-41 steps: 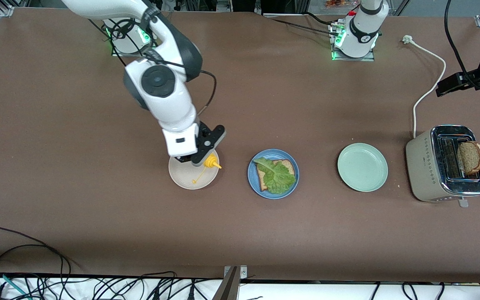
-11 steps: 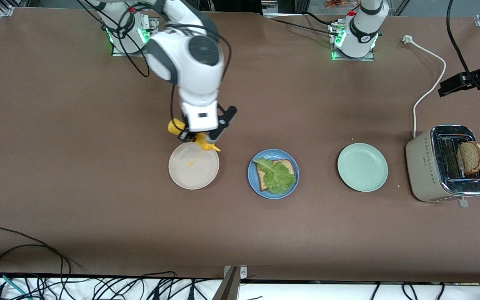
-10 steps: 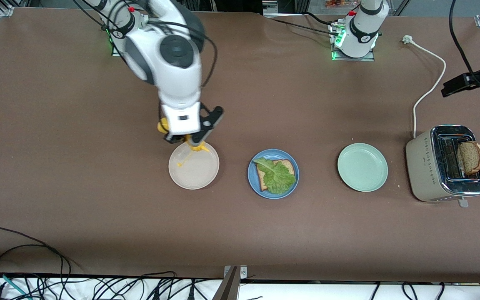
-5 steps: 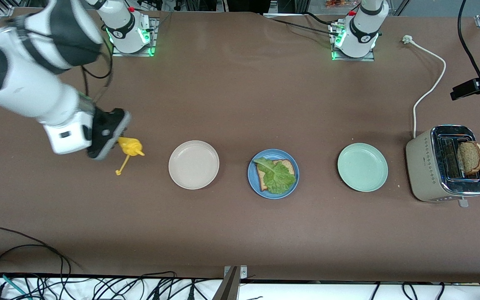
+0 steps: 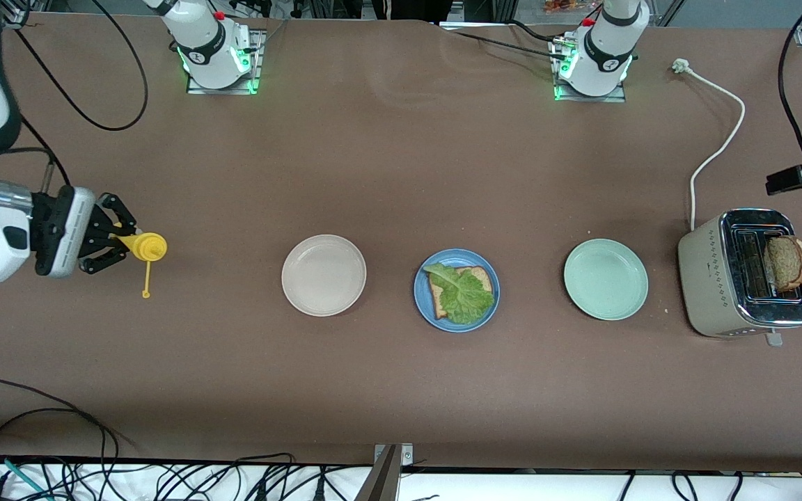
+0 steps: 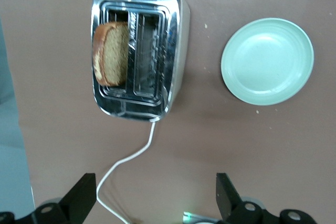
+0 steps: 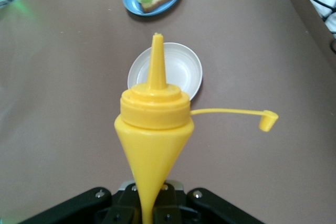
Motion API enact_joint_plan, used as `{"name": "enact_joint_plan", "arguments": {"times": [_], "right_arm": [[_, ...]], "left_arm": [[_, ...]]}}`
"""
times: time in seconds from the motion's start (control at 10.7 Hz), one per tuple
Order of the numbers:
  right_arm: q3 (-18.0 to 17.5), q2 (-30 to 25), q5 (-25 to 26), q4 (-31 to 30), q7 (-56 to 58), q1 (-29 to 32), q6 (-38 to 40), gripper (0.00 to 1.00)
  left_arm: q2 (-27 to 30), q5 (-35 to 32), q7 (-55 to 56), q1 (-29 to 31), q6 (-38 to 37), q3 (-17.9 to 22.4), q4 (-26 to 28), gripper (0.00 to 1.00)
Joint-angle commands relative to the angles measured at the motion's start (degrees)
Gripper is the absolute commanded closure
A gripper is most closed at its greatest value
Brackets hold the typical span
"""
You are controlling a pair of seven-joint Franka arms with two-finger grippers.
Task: Make sandwich in blue plate with both arms
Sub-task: 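Carry the yellow bottle back and set it on the table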
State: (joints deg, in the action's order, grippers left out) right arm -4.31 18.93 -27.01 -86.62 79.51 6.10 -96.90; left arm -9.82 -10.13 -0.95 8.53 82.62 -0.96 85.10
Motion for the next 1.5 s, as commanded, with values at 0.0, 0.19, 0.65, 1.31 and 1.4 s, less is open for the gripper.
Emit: {"name": "enact_joint_plan", "arguments": {"times": [0.0, 0.19, 0.65, 1.31, 1.4], "right_arm": [[7.9, 0.7, -11.8, -7.8, 23.0, -0.4, 1.0, 1.00], [13.6, 5.1, -20.9, -9.7, 37.9, -0.4, 6.5, 1.00], [20.7, 16.3, -29.7, -9.6, 57.4, -0.3, 18.3, 1.00], [22.6, 26.5, -35.7, -9.0, 69.7, 0.3, 23.2, 1.00], [22.6, 27.4, -36.3, -8.9, 70.5, 0.3, 23.2, 1.00]], "left_arm": [[-3.9, -0.8, -6.8, 3.3, 3.3, -0.4, -2.4, 0.00], [-6.2, -0.8, -10.4, 4.7, 7.5, -0.4, -2.4, 0.00], [-10.9, 2.5, -18.1, 9.6, 14.8, -0.4, -2.5, 0.00], [-16.6, 2.8, -22.0, 13.4, 20.8, -0.4, -2.4, 0.00], [-17.4, 2.9, -22.0, 13.6, 21.0, -0.4, -2.4, 0.00]]}}
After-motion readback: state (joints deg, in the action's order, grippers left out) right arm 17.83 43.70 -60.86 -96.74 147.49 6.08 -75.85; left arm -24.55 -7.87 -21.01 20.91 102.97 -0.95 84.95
